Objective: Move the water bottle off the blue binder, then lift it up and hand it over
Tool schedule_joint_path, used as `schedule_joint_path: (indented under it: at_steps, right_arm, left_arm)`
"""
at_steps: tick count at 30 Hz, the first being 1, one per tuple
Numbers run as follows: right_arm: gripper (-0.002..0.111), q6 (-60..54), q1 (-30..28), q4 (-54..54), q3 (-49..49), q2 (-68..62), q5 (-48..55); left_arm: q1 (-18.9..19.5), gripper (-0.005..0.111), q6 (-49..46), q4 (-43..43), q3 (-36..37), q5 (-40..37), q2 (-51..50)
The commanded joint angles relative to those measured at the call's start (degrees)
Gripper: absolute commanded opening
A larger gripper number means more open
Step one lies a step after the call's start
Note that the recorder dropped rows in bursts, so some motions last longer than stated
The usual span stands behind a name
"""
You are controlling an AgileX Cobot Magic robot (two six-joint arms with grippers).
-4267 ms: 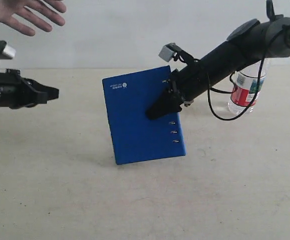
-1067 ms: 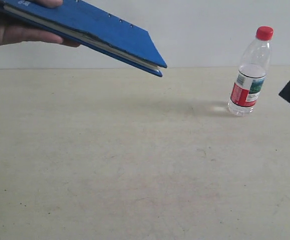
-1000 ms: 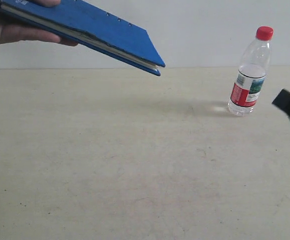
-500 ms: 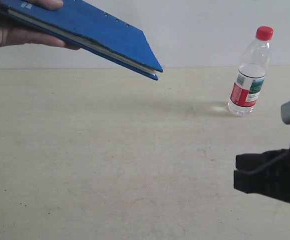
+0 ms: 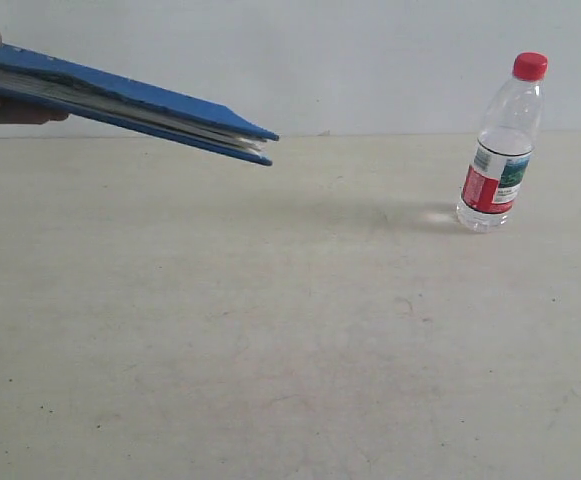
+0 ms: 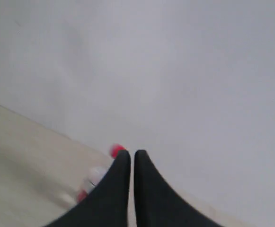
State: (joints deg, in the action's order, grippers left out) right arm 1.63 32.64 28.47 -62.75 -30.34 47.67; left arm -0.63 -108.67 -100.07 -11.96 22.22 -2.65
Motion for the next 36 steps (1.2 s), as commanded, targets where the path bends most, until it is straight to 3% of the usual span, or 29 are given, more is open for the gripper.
schedule_joint_path:
  at_steps: [1,6,11,16,22,28,36]
  right_arm:
    - [0.000,9.9,0.0,31.0,-1.5,0.6,22.3]
    - [0.000,10.4,0.0,36.4,-1.5,5.2,22.3]
    - [0.000,10.4,0.0,44.1,-1.5,18.2,22.3]
    - [0.000,6.0,0.0,42.6,-1.5,30.3,22.3]
    - [0.000,4.7,0.6,48.7,-3.5,30.3,22.3]
    - [0.000,12.9,3.7,31.9,-3.5,30.3,22.3]
    - [0.000,20.1,11.5,-10.4,2.9,30.3,22.3]
  left_arm:
    - [-0.3,0.004,-0.2,0.1,-0.4,-0.2,0.6]
    - [-0.3,0.004,-0.2,0.1,-0.4,-0.2,0.6]
    - [-0.3,0.004,-0.2,0.1,-0.4,-0.2,0.6]
    - [-0.3,0.004,-0.2,0.1,-0.4,-0.2,0.6]
    - [-0.3,0.004,-0.2,0.1,-0.4,-3.7,0.3]
    - [-0.3,0.004,-0.2,0.1,-0.1,-5.7,0.3]
    - [-0.3,0.004,-0.2,0.1,-0.1,-5.9,0.3]
